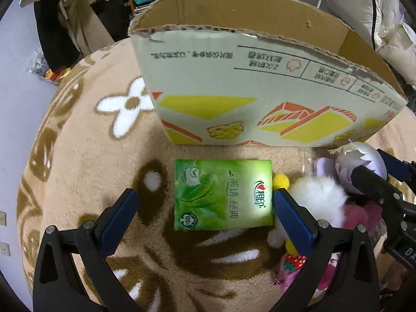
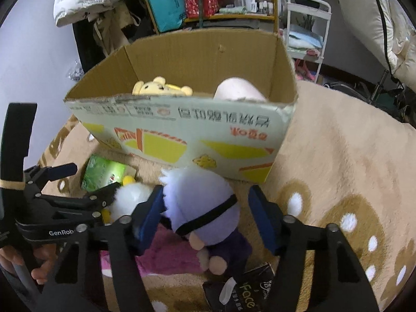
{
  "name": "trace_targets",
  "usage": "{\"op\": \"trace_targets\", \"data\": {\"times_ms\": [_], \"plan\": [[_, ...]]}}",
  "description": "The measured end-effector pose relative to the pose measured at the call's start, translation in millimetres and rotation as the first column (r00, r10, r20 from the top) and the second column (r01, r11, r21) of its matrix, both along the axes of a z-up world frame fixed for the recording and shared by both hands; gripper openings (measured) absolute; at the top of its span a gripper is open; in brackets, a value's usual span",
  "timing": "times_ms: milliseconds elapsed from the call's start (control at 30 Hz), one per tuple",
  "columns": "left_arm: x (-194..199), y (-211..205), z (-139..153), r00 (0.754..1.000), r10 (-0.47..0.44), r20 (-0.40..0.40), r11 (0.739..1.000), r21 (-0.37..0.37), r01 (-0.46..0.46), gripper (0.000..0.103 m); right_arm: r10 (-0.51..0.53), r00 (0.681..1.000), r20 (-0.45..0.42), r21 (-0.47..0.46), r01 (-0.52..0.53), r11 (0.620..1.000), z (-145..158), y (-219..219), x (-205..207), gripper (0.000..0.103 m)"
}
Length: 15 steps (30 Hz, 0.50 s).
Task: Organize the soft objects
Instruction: 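Move left gripper to green tissue pack while right gripper grasps white-haired plush doll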
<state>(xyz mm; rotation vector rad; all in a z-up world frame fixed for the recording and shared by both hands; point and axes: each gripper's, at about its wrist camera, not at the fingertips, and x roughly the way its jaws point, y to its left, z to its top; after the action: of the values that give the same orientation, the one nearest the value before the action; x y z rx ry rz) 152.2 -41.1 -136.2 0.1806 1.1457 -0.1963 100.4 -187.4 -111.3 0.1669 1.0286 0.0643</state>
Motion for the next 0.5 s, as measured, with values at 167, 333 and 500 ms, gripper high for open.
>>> {"op": "trace_targets", "data": {"times_ms": [167, 333, 500], "plan": [[-0.1, -1.4, -3.9, 1.0, -0.006, 0.0, 1.0, 0.007, 0.006, 0.097, 0.01, 1.0, 0.003, -0.017, -0.01, 1.0, -0.2, 4.6, -1.4, 0.058], [0.5, 1.3, -6.9, 0.999, -0.011, -0.035, 0.999, -0.052, 0.009, 0.073, 0.008, 1.0, 0.012, -0.022, -0.007, 1.0, 2.8, 2.9, -3.7, 0.057], [-3.4, 6.1, -1.1, 1.0, 0.005, -0.017, 0.998, -0.057, -0.006, 0.073, -0.013, 0.999, 0.048, -0.023, 0.014, 1.0, 12.4, -3.9, -9.4, 0.056]]}}
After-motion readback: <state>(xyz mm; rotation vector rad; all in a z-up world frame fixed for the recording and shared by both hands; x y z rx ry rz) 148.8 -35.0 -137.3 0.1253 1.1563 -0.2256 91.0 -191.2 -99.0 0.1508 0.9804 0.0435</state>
